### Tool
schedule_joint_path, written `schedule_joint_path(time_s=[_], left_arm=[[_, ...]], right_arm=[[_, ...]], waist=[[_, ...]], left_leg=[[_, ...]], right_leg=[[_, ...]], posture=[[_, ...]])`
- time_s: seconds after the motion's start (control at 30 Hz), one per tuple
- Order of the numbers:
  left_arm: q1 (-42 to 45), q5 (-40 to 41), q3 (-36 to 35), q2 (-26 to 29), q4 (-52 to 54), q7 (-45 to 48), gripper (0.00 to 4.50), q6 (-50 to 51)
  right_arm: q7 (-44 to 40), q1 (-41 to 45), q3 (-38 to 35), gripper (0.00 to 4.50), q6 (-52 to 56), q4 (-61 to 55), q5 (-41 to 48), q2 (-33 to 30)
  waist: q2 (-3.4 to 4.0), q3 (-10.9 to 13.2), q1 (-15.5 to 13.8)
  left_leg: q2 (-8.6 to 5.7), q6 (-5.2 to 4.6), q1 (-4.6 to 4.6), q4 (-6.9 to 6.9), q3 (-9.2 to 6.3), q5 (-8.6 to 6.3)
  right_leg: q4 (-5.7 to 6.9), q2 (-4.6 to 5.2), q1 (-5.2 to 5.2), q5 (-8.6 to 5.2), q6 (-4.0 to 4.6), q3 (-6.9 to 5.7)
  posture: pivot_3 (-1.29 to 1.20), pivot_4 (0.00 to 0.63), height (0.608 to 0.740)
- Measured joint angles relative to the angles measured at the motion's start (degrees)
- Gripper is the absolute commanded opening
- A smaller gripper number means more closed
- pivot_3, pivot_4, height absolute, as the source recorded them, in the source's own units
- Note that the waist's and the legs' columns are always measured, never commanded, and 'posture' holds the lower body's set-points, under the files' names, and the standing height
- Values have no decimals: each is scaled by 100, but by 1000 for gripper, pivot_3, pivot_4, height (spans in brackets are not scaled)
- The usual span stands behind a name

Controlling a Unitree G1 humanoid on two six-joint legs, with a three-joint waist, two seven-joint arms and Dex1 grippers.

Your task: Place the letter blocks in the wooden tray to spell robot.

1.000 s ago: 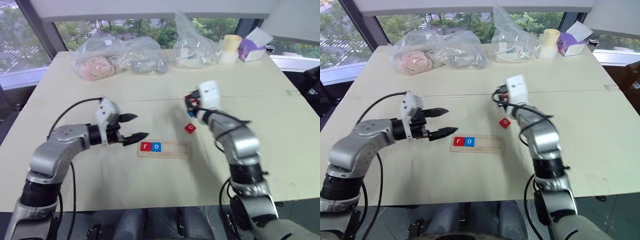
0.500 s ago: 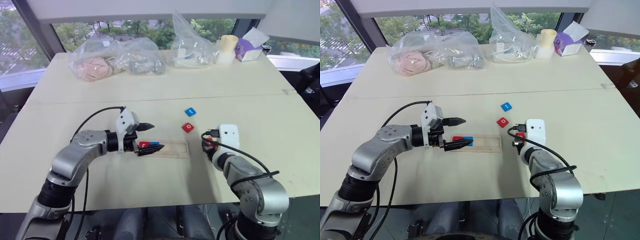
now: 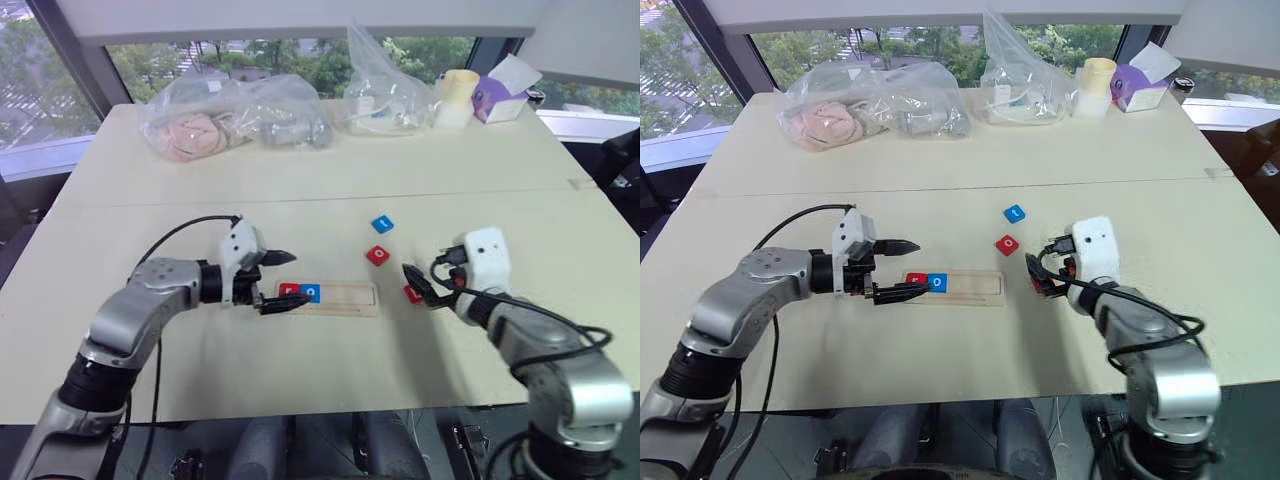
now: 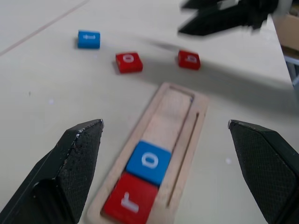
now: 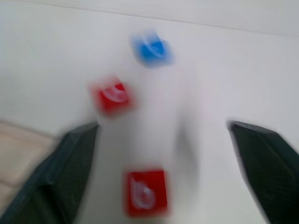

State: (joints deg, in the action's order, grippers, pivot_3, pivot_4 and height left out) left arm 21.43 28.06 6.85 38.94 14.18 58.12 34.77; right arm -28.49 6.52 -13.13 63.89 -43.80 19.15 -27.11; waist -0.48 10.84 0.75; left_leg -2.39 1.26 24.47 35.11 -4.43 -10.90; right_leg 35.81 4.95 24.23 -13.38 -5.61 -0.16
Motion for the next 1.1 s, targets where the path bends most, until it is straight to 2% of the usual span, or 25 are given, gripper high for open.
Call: schedule_joint_path(time_s=[0.1, 0.17, 0.23, 0.3, 0.5, 0.6, 0.73, 0.83, 1.0, 1.1], left_arm=[[74, 0, -8, 286, -122, 386, 4500, -89], [90, 0, -40, 393, -166, 550, 4500, -175], [90, -3, -62, 539, -189, 696, 4500, -210], [92, -4, -108, 598, -185, 734, 4500, -247], [-212, 45, -276, 605, 191, 508, 4500, -107], [-420, 161, -430, 588, 477, 229, 4500, 140], [-572, 272, -575, 591, 744, 19, 4500, 314], [-630, 312, -594, 592, 855, -86, 4500, 368], [-675, 312, -607, 610, 858, -217, 4500, 371], [-790, 305, -630, 698, 857, -258, 4500, 371]], right_arm=[[-1492, -372, -198, 4461, -1493, 940, 198, -1090], [-2050, -505, -232, 4461, -2254, 1553, 128, -1446], [-2796, -554, 56, 4461, -3494, 2486, -153, -1983], [-3251, -305, 360, 4461, -4501, 3481, -488, -2219], [-3968, 916, 1224, 4461, -6308, 5550, -1025, -2127], [-4343, 1429, 1528, 4461, -6781, 6327, -1108, -1985], [-4691, 1784, 1756, 4461, -7155, 6790, -1151, -1880], [-4919, 2073, 1911, 3634, -7619, 7201, -1231, -1810], [-5196, 2238, 2090, 1286, -8139, 7502, -1282, -1671], [-5208, 2238, 2095, 1154, -8054, 7399, -1300, -1706]], waist=[[-2, 1, 2], [-2, 1, -1], [-5, 2, 10], [-6, 3, 22], [-6, 8, 15], [-6, 9, 4], [-8, 9, -7], [-8, 9, 1], [-8, 9, 17], [-7, 10, 9]], left_leg=[[4, -1, -3, 3, 15, -2], [6, -2, -3, 3, 16, -3], [6, -5, -3, 3, 21, -5], [8, -6, -5, 2, 32, -6], [16, -7, -8, 0, 39, -6], [16, -7, -7, 4, 39, -6], [15, -7, -13, 8, 38, -6], [15, -7, -27, 7, 37, -6], [16, -6, -56, 4, 38, -6], [16, -6, -67, 2, 24, -7]], right_leg=[[-35, -2, -23, 2, -1, -7], [-46, 1, -27, 3, -1, -7], [-51, 3, -28, 7, 5, -6], [-52, 5, -27, 8, 6, -5], [-43, -5, -23, 11, 7, -2], [-41, -4, -25, 12, 6, -2], [-40, -4, -34, 14, 2, -2], [-41, -5, -47, 14, 3, -2], [-41, -5, -70, 14, 3, 0], [-41, -4, -78, 14, 4, 3]], posture=[[0, 150, 740], [0, 150, 740], [0, 150, 740], [0, 150, 740], [0, 150, 740], [0, 150, 740], [0, 150, 740], [0, 150, 740], [0, 150, 740], [0, 150, 740]])
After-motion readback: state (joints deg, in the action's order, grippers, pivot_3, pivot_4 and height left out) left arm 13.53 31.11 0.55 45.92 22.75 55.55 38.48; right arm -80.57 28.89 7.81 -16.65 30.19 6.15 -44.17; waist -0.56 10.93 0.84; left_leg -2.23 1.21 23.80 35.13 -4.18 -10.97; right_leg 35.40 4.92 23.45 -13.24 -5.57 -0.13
